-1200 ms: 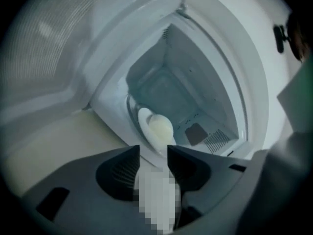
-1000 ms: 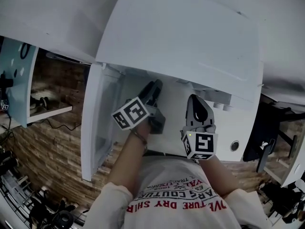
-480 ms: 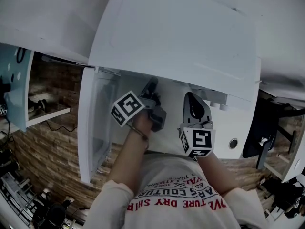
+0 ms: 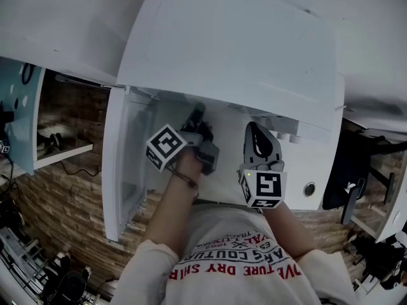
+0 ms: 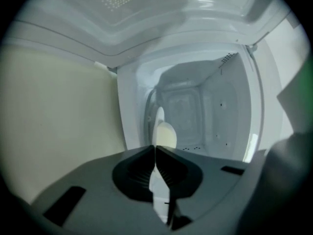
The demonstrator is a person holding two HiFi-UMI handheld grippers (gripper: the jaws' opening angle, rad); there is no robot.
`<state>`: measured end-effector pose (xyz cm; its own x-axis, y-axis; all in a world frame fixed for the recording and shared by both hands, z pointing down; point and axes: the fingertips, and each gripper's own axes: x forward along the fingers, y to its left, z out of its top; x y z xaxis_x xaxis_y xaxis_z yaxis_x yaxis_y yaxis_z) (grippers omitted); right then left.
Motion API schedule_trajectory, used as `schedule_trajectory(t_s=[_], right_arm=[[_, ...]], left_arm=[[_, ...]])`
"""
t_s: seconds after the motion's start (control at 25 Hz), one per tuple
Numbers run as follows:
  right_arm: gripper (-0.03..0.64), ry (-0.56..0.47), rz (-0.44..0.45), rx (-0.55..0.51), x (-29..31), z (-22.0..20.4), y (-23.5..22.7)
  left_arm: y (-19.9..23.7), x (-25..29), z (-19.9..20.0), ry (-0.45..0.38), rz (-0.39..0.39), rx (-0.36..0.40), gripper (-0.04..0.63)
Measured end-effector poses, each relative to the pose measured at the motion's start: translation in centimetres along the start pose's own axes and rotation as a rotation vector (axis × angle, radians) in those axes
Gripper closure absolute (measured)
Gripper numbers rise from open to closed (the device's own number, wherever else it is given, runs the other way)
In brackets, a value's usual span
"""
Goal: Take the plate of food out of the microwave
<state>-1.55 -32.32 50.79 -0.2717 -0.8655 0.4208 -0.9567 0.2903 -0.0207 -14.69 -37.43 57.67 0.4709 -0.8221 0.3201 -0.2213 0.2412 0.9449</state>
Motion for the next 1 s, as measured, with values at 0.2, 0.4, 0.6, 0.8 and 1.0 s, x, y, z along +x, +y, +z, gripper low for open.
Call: schedule_trajectory(t_s=[0.2,0.4,0.6,0.8,1.0], right_arm=[[0.606,0.001,0.01,-0.006,-0.6,-0.3,0.3],[0.606,0.003,0.019,-0.006,-1.1,-0.6,0.3],[0.606,-0.01,0.026,-0.007,-1.7,-0.4,0.6],[0.605,-0.022,0.031,-0.006,-3.0,-0.2,0.7],[0.606,-0.04,0.021,-0.003,-4.6,0.0,0.7]], left_arm=[[-0.5,-0.8,-0.1,-0.011,-0.054,-0.023,0.582],[-0.7,-1.8,-0.7,-0.012,-0.092,-0.004,0.581],[-1.2,-3.4,-1.3,-0.007,-0.136,0.002,0.581],[-2.9,-5.6,-2.1,-0.009,-0.21,0.011,0.581],[-3.3,-9.0,-3.4,-0.023,-0.21,0.001,0.581]])
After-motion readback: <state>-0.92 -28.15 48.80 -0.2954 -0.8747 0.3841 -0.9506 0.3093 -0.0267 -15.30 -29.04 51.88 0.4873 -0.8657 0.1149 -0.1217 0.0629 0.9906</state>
